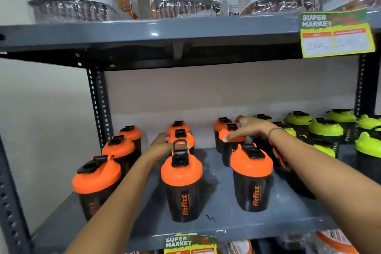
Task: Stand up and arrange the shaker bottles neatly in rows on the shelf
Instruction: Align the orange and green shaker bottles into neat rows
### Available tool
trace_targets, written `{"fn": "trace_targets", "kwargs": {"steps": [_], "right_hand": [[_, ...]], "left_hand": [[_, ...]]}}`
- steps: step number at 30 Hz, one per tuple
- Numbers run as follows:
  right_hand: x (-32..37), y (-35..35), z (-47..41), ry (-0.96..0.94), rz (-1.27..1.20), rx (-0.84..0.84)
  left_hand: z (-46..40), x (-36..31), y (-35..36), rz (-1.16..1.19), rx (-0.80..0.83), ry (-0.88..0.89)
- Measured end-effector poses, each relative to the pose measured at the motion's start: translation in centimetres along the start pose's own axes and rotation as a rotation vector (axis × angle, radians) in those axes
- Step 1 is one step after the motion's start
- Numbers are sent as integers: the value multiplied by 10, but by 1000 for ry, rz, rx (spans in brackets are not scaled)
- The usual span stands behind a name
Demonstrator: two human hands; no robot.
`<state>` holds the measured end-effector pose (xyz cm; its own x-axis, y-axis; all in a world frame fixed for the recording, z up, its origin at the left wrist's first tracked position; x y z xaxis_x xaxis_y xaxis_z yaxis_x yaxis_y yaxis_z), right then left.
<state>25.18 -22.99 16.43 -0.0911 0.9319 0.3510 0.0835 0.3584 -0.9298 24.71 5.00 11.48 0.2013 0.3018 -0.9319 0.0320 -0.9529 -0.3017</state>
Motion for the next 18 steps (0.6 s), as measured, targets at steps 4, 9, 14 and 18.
{"fn": "trace_targets", "kwargs": {"steps": [4, 9, 14, 18], "right_hand": [[-3, 6, -5, -40, 26, -54], [-6, 7, -5, -62, -77, -35], [-10, 9, -7, -68, -134, 44], [-10, 10, -4, -65, -155, 71]], "left_hand": [[-13, 9, 5, -89, 13, -5], [-12, 13, -2, -123, -68, -35], [-7, 10, 2, -91, -55, -58], [0, 9, 2, -29, -29, -73]]}}
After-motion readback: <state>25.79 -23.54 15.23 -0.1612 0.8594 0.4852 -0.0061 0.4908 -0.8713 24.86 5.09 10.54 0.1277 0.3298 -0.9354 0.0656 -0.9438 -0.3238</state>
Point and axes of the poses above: each hand's wrist, its own z-axis away from the middle knuckle, its own y-axis out of the palm, x = y × z, the point moved 7 cm from there along -z, towards the middle knuckle, and after that the axes turned 3 degrees about z, right-handed, at the moved point
